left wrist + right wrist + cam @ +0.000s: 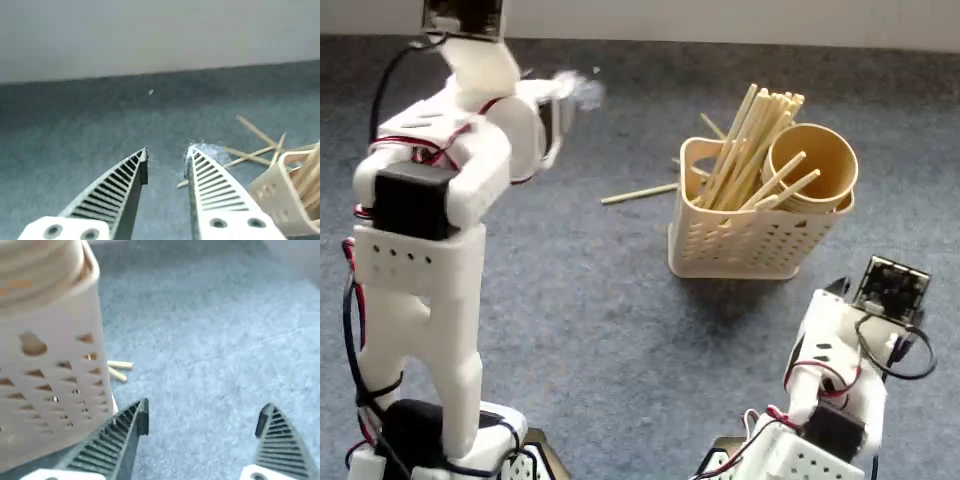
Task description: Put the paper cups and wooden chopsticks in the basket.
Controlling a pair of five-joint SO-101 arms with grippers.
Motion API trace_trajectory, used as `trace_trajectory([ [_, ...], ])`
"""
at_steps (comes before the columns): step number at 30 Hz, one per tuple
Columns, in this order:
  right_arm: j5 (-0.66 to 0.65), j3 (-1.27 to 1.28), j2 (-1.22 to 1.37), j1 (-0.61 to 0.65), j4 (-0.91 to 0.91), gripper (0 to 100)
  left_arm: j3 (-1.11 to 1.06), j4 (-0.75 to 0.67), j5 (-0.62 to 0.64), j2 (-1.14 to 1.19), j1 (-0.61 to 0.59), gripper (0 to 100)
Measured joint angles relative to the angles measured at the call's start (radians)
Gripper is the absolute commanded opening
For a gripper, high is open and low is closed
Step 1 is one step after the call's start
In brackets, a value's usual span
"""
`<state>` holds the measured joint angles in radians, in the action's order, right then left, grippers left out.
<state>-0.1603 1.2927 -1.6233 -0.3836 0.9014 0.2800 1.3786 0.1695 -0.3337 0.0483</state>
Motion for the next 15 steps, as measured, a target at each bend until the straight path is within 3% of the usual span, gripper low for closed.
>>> trace_trajectory([
  [6,0.0,-0.422,0.262,0.002,0.06,33.6,-0.391,-0.094,0.0,0.002,-0.12,16],
  [10,-0.023,-0.781,0.643,0.015,0.13,33.6,-0.634,-0.259,0.0,0.002,-0.12,16],
  [15,-0.06,-1.321,1.201,0.114,0.368,33.6,-0.813,-0.439,0.0,0.003,-0.157,16],
])
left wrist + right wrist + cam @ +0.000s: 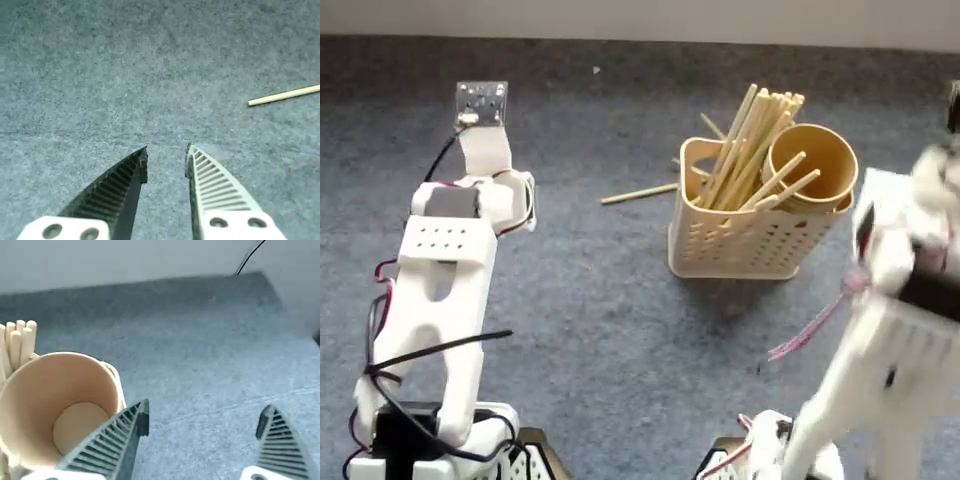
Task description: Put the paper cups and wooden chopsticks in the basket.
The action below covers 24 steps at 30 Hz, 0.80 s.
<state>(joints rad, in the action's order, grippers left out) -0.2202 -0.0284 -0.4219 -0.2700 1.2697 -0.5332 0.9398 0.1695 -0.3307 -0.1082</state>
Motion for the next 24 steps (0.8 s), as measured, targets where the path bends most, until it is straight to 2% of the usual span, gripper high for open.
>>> trace_trajectory([
  [5,-0.006,-0.571,0.5,0.066,0.259,33.6,-0.087,-0.11,0.0,0.0,-0.02,16],
  [9,-0.026,-1.013,0.75,0.106,0.437,33.6,-0.103,-0.166,0.0,0.0,-0.02,16],
  [11,-0.034,-1.185,0.841,0.126,0.47,33.6,-0.103,-0.173,0.0,0.0,-0.02,16],
  [18,-0.044,-1.304,1.066,0.109,0.477,33.6,-0.103,-0.175,0.0,0.0,-0.031,15],
  [24,-0.044,-1.312,1.102,0.081,0.479,33.6,-0.103,-0.175,0.0,0.0,-0.031,15],
])
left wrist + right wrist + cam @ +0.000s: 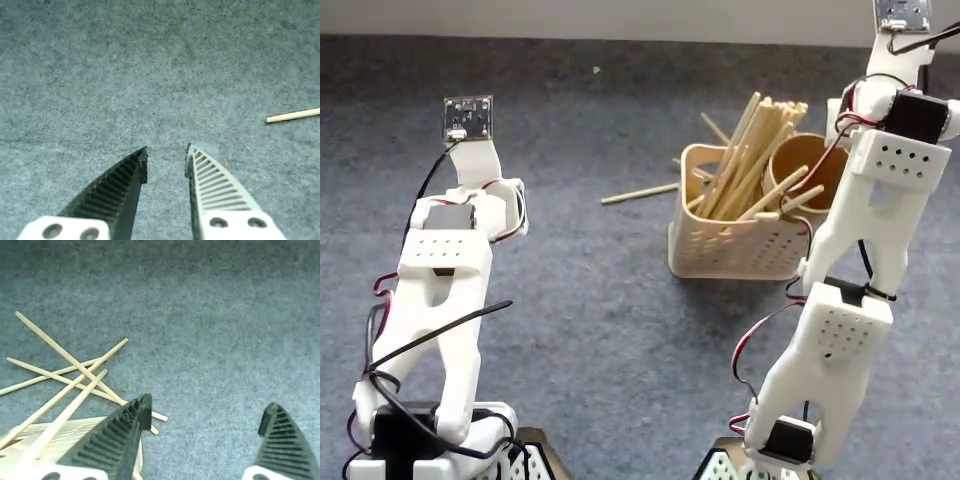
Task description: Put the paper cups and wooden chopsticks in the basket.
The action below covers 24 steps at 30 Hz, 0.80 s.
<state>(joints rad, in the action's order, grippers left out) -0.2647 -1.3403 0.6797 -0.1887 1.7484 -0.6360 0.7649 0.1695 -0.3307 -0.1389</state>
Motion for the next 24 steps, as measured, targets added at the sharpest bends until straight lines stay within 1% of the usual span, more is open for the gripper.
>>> trace_trajectory([
  [3,0.0,0.032,0.009,-0.005,0.0,33.6,0.0,0.0,0.0,0.0,0.0,15],
  [9,0.002,0.187,0.032,-0.005,-0.003,33.6,0.0,0.0,0.0,0.0,0.0,15],
  [13,0.002,0.18,0.041,-0.005,-0.003,33.6,0.0,0.0,0.0,0.0,0.0,15],
  [17,0.0,0.035,0.083,-0.002,-0.002,33.6,0.0,0.0,0.0,0.0,0.0,15],
  [22,0.0,-0.244,0.123,0.005,0.0,33.6,0.0,0.0,0.0,0.0,0.0,15],
  [24,0.015,-0.292,0.115,0.006,0.005,33.6,0.0,0.0,0.0,0.0,0.0,15],
])
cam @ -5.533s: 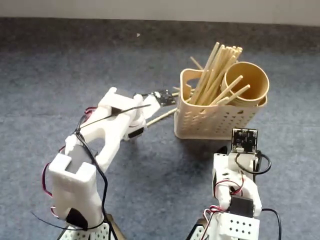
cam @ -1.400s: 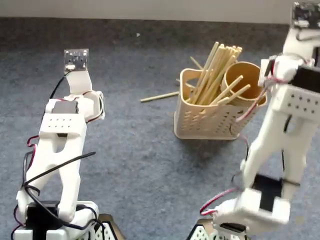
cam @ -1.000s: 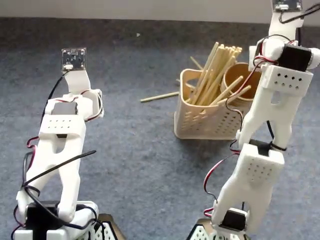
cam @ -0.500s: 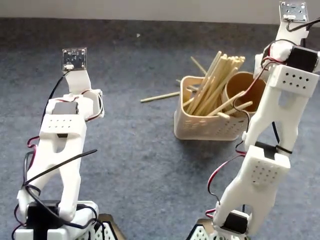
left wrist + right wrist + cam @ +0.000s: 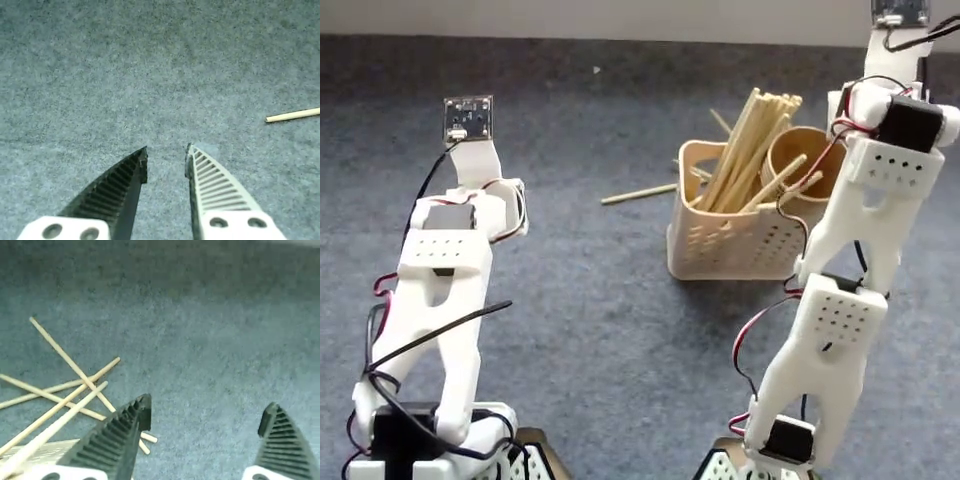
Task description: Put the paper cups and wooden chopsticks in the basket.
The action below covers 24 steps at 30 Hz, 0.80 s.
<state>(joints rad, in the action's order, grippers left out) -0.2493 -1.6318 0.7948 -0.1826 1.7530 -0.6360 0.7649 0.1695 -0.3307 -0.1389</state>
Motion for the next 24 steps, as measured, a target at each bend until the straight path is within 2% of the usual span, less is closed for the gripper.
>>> trace_trajectory([
  [4,0.031,-0.012,-0.097,-0.002,0.0,33.6,0.0,0.0,0.0,0.0,0.0,15],
  [7,0.032,0.061,-0.27,-0.003,0.0,33.6,-0.014,-0.002,0.0,0.0,0.002,15],
  [10,0.058,0.23,-0.47,-0.003,0.0,33.6,-0.052,-0.051,0.0,0.0,0.021,15],
  [14,0.068,0.592,-0.713,0.006,0.0,33.6,-0.087,-0.121,0.0,0.0,0.029,15],
  [18,0.051,0.939,-0.812,0.063,0.0,33.6,-0.094,-0.137,0.0,0.0,0.029,15],
  [24,0.04,1.053,-0.824,0.072,0.0,33.6,-0.097,-0.138,0.0,0.0,0.029,15],
])
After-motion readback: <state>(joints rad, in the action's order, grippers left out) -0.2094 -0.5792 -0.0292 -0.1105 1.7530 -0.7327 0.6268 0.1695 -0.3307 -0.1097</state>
